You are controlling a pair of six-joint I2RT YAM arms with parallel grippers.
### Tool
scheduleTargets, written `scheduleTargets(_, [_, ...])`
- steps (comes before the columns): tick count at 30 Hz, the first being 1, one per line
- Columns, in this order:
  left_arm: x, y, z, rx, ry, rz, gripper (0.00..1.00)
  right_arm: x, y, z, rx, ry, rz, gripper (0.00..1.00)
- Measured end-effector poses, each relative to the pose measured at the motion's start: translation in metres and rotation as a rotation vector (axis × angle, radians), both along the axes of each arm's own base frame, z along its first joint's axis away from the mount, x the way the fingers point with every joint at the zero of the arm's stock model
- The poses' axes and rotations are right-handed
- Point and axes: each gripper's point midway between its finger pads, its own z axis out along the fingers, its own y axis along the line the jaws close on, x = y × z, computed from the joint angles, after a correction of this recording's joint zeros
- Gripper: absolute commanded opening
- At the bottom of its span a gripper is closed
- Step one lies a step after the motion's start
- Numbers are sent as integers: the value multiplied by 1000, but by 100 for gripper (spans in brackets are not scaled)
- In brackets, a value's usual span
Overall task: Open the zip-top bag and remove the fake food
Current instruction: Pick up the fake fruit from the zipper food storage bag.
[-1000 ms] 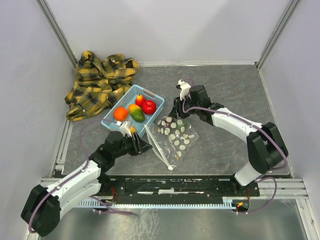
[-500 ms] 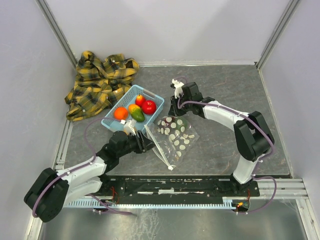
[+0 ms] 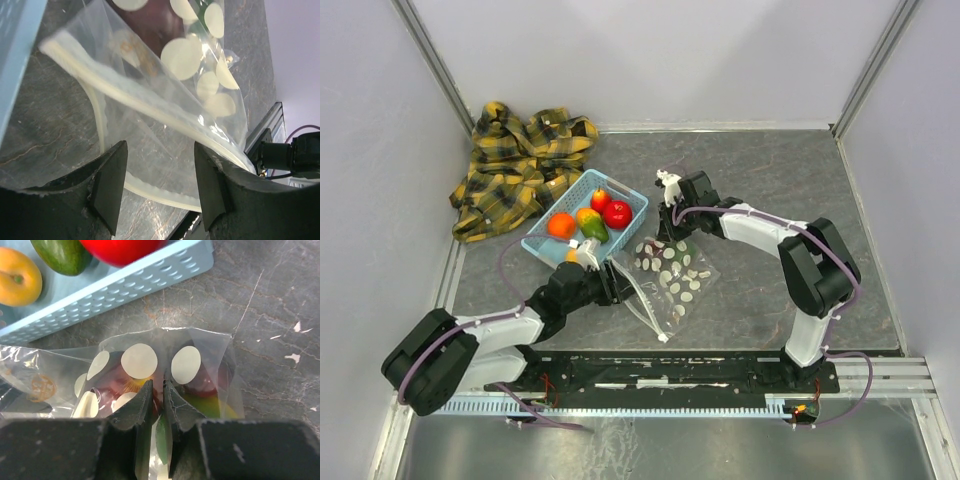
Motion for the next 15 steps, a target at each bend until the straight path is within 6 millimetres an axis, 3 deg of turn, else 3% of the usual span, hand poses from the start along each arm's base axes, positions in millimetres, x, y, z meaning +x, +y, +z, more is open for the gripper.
scheduleTargets(8, [7, -9, 3, -1, -14, 1, 65, -28, -9, -23, -14, 55, 31, 21])
scheduleTargets(15, [3, -17, -2, 18, -6, -18, 69, -45, -15, -20, 4, 56, 42, 21])
